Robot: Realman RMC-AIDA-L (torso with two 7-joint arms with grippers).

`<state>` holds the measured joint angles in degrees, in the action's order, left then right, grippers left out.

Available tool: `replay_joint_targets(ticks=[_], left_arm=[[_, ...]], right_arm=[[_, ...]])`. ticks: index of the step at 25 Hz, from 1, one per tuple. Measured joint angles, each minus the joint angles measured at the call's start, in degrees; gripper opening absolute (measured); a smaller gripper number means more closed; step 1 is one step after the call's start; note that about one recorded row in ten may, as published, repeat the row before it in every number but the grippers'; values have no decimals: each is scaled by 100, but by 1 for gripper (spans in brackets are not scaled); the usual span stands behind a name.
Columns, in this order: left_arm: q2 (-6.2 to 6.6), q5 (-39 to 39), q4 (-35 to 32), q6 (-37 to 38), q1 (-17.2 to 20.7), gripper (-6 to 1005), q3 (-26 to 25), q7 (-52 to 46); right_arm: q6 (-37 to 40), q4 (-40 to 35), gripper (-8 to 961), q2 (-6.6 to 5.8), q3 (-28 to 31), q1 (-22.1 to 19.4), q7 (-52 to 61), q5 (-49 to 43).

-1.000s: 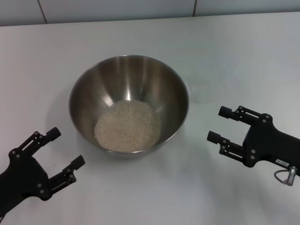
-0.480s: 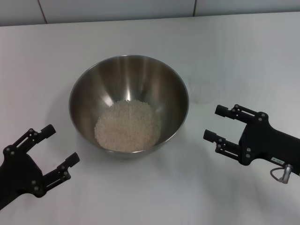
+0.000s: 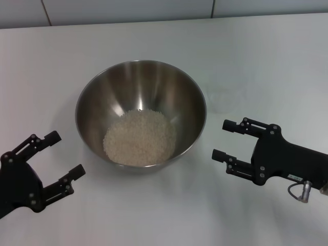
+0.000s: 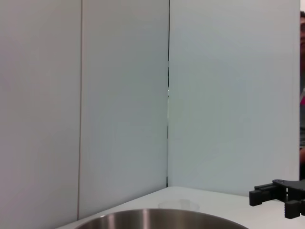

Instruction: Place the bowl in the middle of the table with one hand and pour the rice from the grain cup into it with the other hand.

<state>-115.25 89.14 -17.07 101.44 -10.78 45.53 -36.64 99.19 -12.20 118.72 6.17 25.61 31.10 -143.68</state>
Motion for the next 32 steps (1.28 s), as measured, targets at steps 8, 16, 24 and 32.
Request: replay_joint_targets(ticks=[8, 16, 24, 32], left_arm=[[28, 6, -7, -30, -70, 837, 0, -15], [14, 24, -7, -79, -77, 837, -2, 18], [-9, 113, -7, -119, -83, 836, -23, 17], [-26, 116, -7, -159, -83, 836, -34, 28]], right_arm=[[6, 13, 652, 11, -156, 50, 31, -3], [-5, 25, 651, 16, -160, 53, 43, 32], [-28, 25, 651, 20, -146, 67, 45, 38], [-29, 25, 651, 20, -134, 67, 45, 43]])
